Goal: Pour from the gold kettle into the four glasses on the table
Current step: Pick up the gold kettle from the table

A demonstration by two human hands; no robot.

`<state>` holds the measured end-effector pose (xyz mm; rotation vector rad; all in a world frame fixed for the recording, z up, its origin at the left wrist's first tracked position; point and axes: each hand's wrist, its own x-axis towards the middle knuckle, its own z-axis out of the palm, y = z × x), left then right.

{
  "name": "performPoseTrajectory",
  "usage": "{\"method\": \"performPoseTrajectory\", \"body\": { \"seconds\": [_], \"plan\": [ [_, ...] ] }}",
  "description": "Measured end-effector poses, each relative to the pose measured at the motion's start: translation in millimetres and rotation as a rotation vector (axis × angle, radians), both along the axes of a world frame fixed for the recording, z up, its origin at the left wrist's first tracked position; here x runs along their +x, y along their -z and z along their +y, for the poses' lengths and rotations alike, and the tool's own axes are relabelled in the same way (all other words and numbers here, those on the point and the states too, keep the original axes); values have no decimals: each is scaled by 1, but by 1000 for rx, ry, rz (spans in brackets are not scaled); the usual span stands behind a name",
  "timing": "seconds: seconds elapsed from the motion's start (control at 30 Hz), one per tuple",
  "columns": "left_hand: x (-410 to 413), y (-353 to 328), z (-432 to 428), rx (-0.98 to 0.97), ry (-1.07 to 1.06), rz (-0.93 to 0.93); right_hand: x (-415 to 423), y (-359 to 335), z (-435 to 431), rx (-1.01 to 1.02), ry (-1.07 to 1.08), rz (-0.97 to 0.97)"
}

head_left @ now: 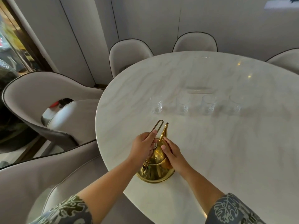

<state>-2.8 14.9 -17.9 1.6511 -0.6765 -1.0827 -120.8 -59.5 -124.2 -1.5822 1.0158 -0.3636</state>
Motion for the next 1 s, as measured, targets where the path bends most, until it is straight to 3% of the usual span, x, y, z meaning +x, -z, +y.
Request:
{"method": "performPoseTrajectory", "body": {
  "seconds": [0.5, 1.0],
  "plan": [
    [45, -59, -44, 27, -125, -169, 47, -49, -44, 207, -127, -117],
    [118, -92, -149, 160, -75, -552, 132, -59, -111, 476, -95, -226]
  ]
}}
